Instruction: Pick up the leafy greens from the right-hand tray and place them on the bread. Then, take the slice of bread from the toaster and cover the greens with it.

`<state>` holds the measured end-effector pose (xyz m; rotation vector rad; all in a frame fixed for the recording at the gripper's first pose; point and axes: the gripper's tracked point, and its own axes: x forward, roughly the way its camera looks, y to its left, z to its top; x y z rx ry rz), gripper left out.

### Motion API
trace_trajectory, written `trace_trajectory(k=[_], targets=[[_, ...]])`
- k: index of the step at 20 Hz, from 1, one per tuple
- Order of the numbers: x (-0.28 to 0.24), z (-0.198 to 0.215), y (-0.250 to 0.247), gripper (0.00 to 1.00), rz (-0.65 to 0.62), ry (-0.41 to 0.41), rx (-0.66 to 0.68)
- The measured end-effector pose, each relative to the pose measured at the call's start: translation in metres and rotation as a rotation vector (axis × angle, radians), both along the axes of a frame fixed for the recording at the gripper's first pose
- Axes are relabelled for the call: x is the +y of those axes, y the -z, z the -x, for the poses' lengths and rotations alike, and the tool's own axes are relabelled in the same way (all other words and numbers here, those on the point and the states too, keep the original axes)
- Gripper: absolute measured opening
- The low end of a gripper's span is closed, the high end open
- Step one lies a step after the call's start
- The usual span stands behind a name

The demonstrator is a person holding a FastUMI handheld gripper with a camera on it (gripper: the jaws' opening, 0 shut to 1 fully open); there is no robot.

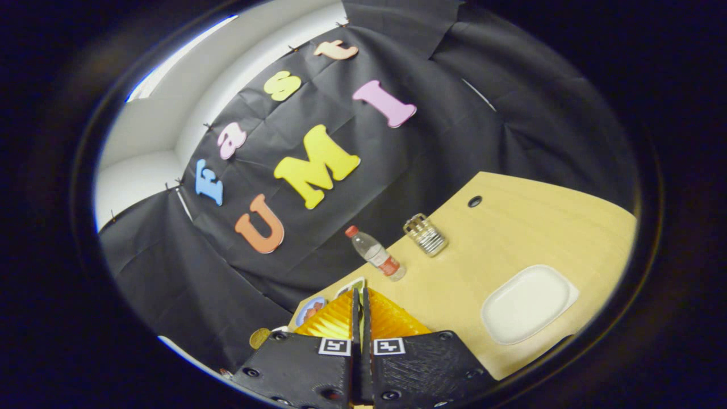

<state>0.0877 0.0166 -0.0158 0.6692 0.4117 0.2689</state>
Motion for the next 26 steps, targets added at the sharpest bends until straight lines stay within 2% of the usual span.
trace_trajectory(k=[6,10,13,15,18,25,26], targets=[[0.105,0.001,0.027,0.00,-0.047,-0.156,0.043],[0.141,0.005,0.059,0.00,-0.121,-0.199,0.105],[0.139,0.007,0.085,0.00,-0.151,-0.192,0.153],[0.123,0.005,0.101,0.00,-0.123,-0.155,0.170],[0.097,0.001,0.120,0.00,-0.052,-0.097,0.181],[0.060,-0.002,0.155,0.01,0.168,-0.036,0.171],[0.056,-0.003,0.157,0.05,0.196,-0.028,0.164]])
